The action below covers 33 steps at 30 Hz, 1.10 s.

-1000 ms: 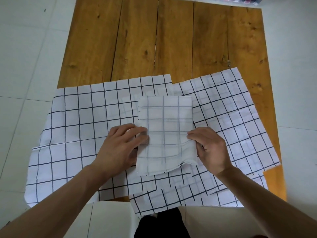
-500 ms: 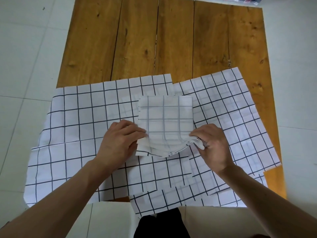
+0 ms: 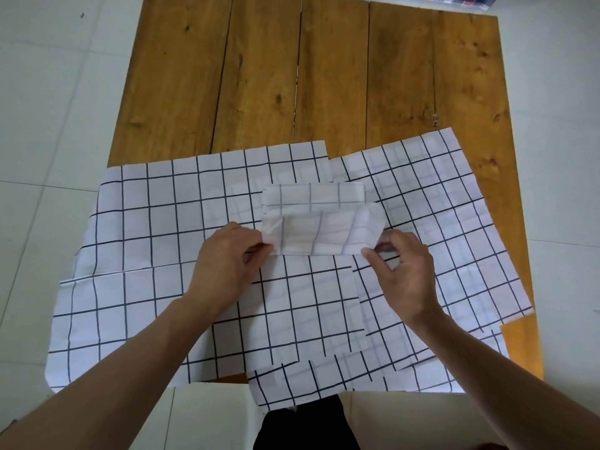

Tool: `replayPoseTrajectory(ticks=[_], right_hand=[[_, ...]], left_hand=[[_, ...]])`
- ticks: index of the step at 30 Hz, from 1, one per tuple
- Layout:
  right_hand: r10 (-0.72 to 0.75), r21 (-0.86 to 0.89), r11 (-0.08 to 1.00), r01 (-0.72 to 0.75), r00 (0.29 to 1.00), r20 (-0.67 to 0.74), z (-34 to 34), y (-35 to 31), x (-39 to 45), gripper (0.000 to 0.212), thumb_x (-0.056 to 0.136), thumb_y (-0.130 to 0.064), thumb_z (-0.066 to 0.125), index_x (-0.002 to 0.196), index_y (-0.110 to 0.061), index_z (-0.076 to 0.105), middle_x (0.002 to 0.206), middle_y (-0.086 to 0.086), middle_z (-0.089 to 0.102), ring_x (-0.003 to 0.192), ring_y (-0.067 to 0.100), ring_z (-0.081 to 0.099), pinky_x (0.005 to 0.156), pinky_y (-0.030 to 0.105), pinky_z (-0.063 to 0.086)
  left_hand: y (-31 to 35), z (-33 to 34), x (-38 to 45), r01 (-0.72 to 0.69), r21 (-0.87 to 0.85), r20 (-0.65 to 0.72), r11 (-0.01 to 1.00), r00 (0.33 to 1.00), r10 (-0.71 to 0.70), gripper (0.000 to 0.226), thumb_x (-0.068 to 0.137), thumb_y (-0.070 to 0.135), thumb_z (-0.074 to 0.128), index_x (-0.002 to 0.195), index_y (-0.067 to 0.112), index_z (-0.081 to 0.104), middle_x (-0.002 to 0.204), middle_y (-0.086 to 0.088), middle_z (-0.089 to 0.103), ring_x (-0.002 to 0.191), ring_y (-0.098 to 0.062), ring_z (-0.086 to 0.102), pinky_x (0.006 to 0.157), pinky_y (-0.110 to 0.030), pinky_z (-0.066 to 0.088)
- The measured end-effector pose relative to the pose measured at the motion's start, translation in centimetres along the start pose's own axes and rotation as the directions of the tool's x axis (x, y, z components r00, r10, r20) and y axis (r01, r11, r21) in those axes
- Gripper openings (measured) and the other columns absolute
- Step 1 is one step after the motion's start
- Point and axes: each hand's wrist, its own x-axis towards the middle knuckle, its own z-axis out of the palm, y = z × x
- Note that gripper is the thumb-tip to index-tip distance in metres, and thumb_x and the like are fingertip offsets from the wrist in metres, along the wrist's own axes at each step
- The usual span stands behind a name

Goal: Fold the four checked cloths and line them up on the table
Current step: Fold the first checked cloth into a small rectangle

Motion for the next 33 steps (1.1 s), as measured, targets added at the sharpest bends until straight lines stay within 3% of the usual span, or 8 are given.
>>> replayPoseTrajectory(ticks=[4,7,9,12,16,25,30,33], right_hand=[[0.095,0.038,0.995,-0.095,0.995,0.010,0.1,-0.2,0.4,0.023,0.084,-0.022,0.077,0.101,-0.024,0.062,0.087,-0.008,0.068,0.087,0.005,0.065,0.067,0.010,0.048],[0.111,0.048,0.993,-0.111,0.994,0.017,0.1,-0.2,0.7,0.024,0.087,-0.023,0.074,0.107,-0.025,0.061,0.087,-0.007,0.069,0.088,0.005,0.066,0.069,0.012,0.050],[0.131,0.058,0.989,-0.133,0.991,0.028,0.1,-0.4,0.9,0.024,0.089,-0.022,0.071,0.110,-0.022,0.060,0.086,-0.003,0.069,0.089,0.006,0.066,0.071,0.007,0.047],[0.149,0.013,0.989,-0.150,0.988,0.031,0.2,-0.6,1.3,0.027,0.090,-0.025,0.070,0.114,-0.021,0.057,0.080,-0.005,0.068,0.090,0.009,0.065,0.080,0.014,0.046],[0.175,-0.027,0.984,-0.174,0.984,0.028,0.2,-1.0,1.5,0.028,0.089,-0.027,0.069,0.114,-0.022,0.056,0.079,-0.007,0.067,0.090,0.010,0.064,0.084,0.027,0.050],[0.151,-0.040,0.988,-0.152,0.988,-0.017,0.6,-1.7,1.4,0.021,0.090,-0.022,0.067,0.107,-0.019,0.057,0.074,-0.007,0.063,0.084,0.013,0.062,0.081,0.037,0.054],[0.065,-0.185,0.981,-0.066,0.998,-0.014,1.1,-1.2,1.6,0.015,0.088,-0.020,0.066,0.091,-0.021,0.051,0.076,-0.004,0.055,0.076,0.017,0.055,0.069,0.042,0.053],[-0.097,-0.274,0.957,0.093,0.995,-0.004,1.1,-0.8,1.8,0.012,0.086,-0.011,0.067,0.093,-0.016,0.058,0.090,0.000,0.054,0.084,0.021,0.055,0.074,0.045,0.052]], left_hand=[[0.9,-0.1,0.4,0.204,-0.096,0.032,0.974,0.979,-0.202,0.005,0.089,0.022,0.072,0.092,0.021,0.067,0.078,0.006,0.066,0.073,-0.009,0.061,0.072,-0.037,0.056],[1.7,-0.2,0.6,0.359,-0.209,0.079,0.909,0.933,-0.350,0.038,0.090,0.023,0.071,0.124,0.026,0.056,0.089,0.012,0.071,0.082,-0.004,0.066,0.079,-0.028,0.055],[2.4,-0.4,0.8,0.409,-0.239,0.094,0.881,0.913,-0.398,0.047,0.091,0.024,0.068,0.131,0.031,0.045,0.085,0.014,0.070,0.081,-0.001,0.065,0.077,-0.026,0.053],[2.8,-0.3,0.8,0.317,-0.152,0.082,0.936,0.948,-0.308,0.038,0.093,0.021,0.062,0.125,0.034,0.045,0.076,0.013,0.064,0.078,-0.009,0.061,0.074,-0.034,0.054],[2.3,0.0,0.3,0.147,-0.022,0.056,0.989,0.988,-0.146,0.020,0.092,0.014,0.062,0.108,0.026,0.061,0.074,0.013,0.055,0.079,-0.013,0.048,0.069,-0.036,0.049],[1.5,0.8,0.4,0.121,0.043,0.041,0.992,0.992,-0.123,0.010,0.090,0.017,0.065,0.098,0.020,0.069,0.079,0.009,0.061,0.084,-0.015,0.049,0.070,-0.032,0.045],[1.9,0.8,0.9,0.082,0.088,-0.007,0.993,0.997,-0.082,0.002,0.090,0.018,0.068,0.090,0.017,0.070,0.080,0.004,0.057,0.082,-0.020,0.050,0.064,-0.037,0.048],[2.2,0.9,1.5,0.039,0.175,-0.032,0.984,0.999,-0.034,0.011,0.089,0.022,0.071,0.082,0.014,0.067,0.085,0.000,0.055,0.081,-0.023,0.049,0.066,-0.038,0.045]])
